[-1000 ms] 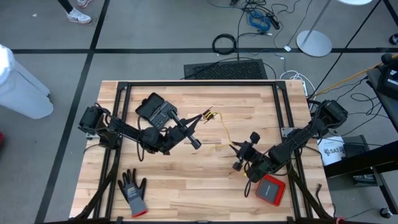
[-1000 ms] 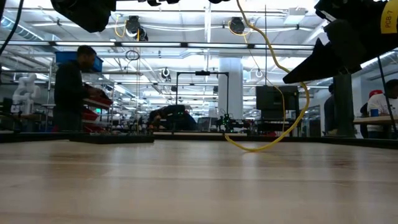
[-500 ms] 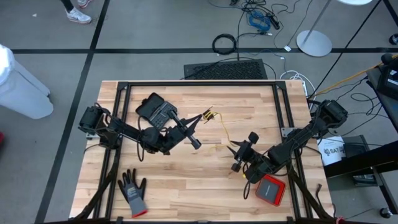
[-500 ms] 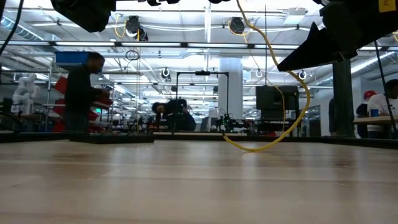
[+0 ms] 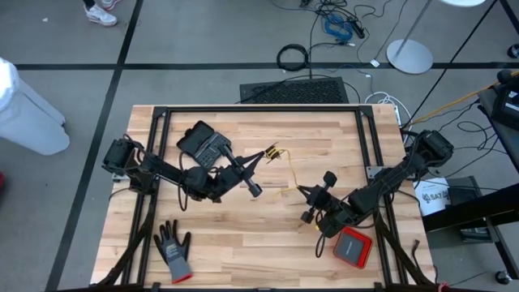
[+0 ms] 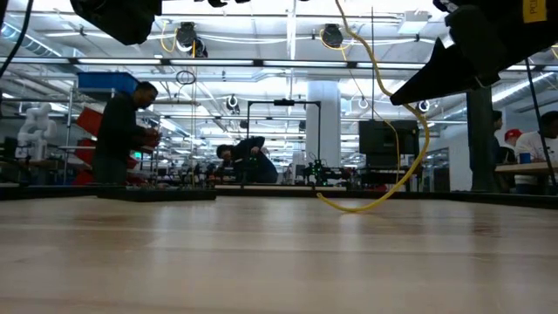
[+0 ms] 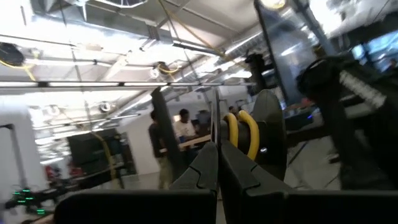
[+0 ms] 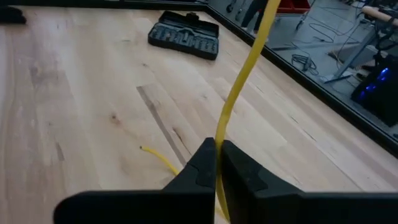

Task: Coil cords
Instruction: Coil the yellow wire onto the spool

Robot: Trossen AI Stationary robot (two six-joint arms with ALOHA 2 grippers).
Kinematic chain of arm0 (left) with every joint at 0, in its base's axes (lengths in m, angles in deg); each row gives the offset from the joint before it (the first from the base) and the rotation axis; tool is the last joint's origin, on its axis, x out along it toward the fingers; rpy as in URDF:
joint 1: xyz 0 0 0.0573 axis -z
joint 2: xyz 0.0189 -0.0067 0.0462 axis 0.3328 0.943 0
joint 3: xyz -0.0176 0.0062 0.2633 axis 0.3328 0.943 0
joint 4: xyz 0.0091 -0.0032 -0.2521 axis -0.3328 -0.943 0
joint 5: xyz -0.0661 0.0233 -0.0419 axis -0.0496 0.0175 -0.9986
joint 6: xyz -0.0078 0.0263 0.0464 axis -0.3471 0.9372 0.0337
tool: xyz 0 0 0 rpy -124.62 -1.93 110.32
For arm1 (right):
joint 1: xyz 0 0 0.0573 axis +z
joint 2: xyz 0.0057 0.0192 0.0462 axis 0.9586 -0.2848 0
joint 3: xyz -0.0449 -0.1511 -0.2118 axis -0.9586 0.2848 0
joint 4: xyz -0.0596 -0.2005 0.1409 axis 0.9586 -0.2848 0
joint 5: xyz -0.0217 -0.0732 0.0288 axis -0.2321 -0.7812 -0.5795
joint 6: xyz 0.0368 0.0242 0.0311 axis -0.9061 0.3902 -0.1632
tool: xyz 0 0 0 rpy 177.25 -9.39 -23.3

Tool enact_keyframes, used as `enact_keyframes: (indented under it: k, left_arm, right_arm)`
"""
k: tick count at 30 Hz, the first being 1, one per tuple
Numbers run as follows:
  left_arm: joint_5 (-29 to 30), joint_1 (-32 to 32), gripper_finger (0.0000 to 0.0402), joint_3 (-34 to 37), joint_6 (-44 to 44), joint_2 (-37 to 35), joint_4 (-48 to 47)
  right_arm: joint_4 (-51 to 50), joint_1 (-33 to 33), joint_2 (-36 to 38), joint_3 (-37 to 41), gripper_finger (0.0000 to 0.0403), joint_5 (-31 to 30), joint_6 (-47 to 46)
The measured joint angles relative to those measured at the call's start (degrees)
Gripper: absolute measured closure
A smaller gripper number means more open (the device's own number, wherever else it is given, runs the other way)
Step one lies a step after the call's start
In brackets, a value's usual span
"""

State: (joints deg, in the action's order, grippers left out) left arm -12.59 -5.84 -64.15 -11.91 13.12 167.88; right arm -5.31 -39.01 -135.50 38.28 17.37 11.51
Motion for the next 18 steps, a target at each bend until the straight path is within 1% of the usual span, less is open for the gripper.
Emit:
enact_keyframes:
  k: [12,18]
  left_arm:
    - [-3.6,0.0,0.0400,0.0,-10.6,0.0,-0.1]
    - [-4.1,-0.1,0.0400,0.0,-11.2,0.0,-0.2]
  right_arm:
    - [1.9,-1.8,0.0,0.0,0.0402,0.0,-0.1]
    - [6.4,-2.8,0.0,0.0,0.0402,1.1,3.6]
